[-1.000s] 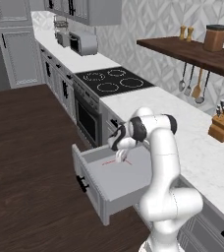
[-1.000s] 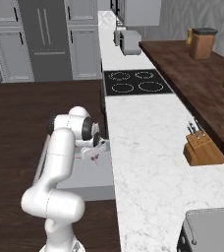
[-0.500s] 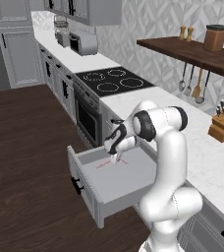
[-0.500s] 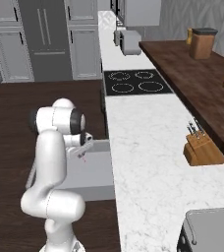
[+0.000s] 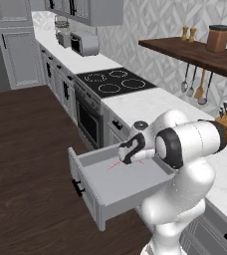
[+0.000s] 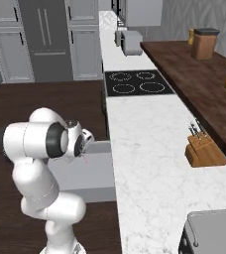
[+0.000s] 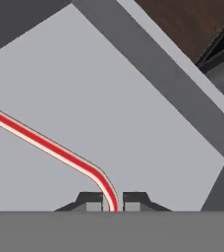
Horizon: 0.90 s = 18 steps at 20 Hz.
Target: Take a straw from the drawer in front and place it inside the glass cup on the dining counter.
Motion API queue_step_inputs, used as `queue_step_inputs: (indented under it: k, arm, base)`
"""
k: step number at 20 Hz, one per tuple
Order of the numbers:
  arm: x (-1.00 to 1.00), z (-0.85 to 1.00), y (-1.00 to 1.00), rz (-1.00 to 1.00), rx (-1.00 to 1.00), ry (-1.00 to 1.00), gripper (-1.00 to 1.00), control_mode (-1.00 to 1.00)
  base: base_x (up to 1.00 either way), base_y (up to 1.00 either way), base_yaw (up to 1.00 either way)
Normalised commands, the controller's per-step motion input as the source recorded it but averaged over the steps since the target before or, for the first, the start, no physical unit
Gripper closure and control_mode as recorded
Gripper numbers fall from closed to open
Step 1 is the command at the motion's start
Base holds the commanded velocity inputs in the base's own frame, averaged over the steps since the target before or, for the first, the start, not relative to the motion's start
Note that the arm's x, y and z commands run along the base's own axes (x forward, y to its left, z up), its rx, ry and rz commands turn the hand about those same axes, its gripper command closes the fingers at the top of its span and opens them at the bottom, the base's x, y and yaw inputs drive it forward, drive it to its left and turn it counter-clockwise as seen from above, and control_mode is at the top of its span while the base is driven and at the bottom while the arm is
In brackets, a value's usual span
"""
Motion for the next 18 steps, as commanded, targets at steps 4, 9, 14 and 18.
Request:
queue_step_inputs:
  k: [4, 9, 14, 18]
  arm:
    - [-0.23, 1.00, 0.06, 0.21, -0.17, 0.00, 1.00, -1.00]
    - [-0.27, 1.00, 0.20, 0.15, -0.27, -0.03, 1.00, -1.00]
    - [-0.39, 1.00, 0.08, 0.01, -0.17, -0.26, 1.00, -1.00]
    - [-0.41, 1.00, -0.05, -0.13, 0.01, -0.39, 1.00, -1.00]
  base:
    - [0.00, 0.00, 0.00]
    - [0.00, 0.00, 0.00]
    - [0.00, 0.00, 0.00]
    - [0.00, 0.00, 0.00]
